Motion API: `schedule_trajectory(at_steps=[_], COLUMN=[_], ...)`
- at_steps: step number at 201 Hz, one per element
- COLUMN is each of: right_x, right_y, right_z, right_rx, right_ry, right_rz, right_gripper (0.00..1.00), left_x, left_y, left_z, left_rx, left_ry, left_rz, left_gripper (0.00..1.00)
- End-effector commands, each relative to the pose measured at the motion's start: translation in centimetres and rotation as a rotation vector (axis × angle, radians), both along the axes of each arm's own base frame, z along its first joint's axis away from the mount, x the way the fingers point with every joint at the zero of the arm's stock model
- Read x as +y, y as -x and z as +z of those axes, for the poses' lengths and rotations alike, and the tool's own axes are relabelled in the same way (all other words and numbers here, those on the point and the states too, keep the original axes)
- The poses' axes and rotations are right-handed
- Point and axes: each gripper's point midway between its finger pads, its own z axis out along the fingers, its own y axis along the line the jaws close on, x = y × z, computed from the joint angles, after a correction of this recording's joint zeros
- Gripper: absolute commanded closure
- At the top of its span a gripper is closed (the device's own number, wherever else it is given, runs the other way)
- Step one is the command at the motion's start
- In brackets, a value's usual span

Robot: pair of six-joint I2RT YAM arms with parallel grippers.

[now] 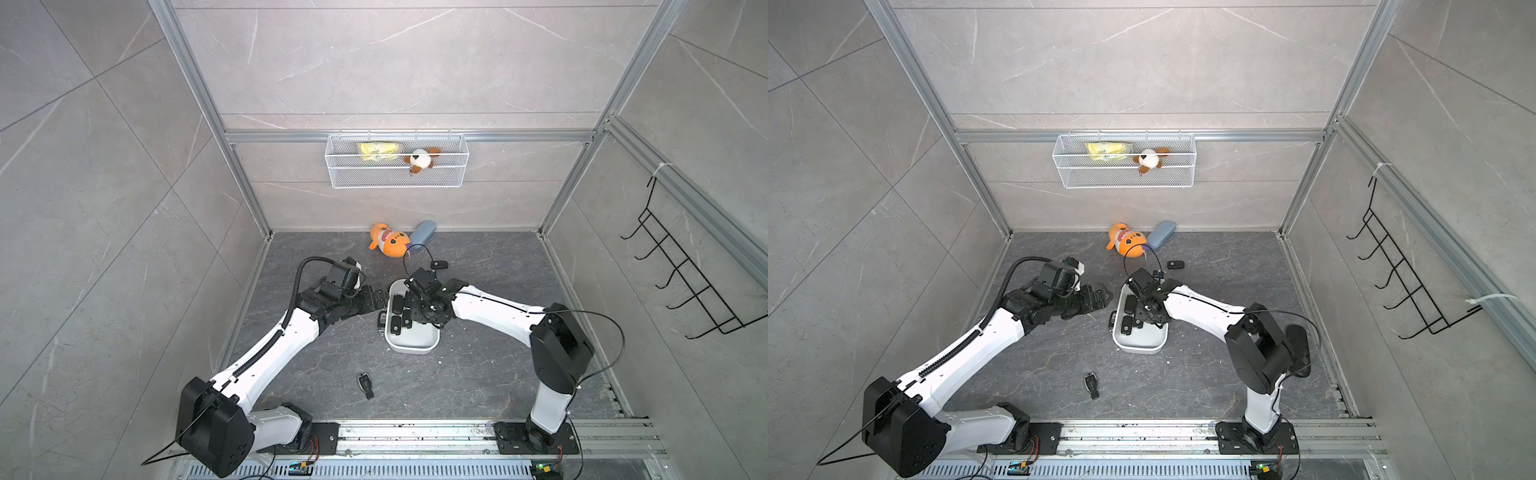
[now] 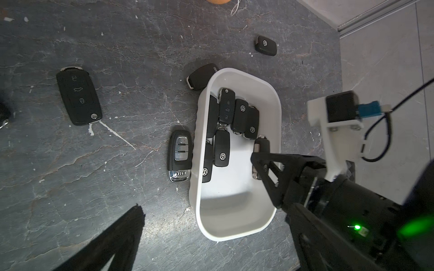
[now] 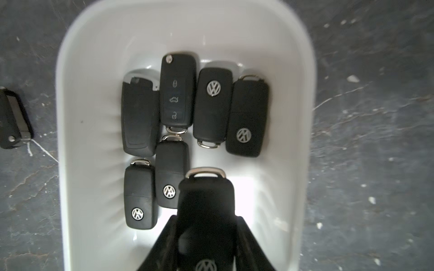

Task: Place the car key into the storage box
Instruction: Pick up the car key from the center of the board, then place the car key in the storage box.

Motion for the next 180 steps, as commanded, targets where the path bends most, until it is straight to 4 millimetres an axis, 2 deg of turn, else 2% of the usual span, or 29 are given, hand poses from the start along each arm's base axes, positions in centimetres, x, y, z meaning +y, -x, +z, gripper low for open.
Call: schedule_trajectory(at_steps=[1,57,101,142,180], right_x=[1.1,0.6,0.3,0.4,0.3], right_y=[-0.4,-1.2,-2.0,-1.9,-2.0], right_z=[-1.0,-2.8,-3.3,-4.0,-4.1], right_rx=[0.013,0.034,0.037,0.055,0.057], right_ry=[-0.011,0.028,0.037,0.04,0.042], right_rz=[-0.033,-0.066,-0.064,-0.058,-0.056], right_gripper=[0.67,0.66,0.65,0.64,0.56], left_x=[0.9,1.4,1.6,1.6,1.6], left_y=[0.4,0.9,1.1,1.0,1.0], left_z=[0.6,0.6,0.6,0.5,0.5], left_rx=[-0.007,-0.004,-0.006,-0.003,-0.003], left_ry=[0.002,-0.007,-0.011,-0.011,-0.011], left_rz=[0.03,0.042,0.046,0.047,0.046], left_gripper=[0.0,0.0,0.0,0.0,0.0])
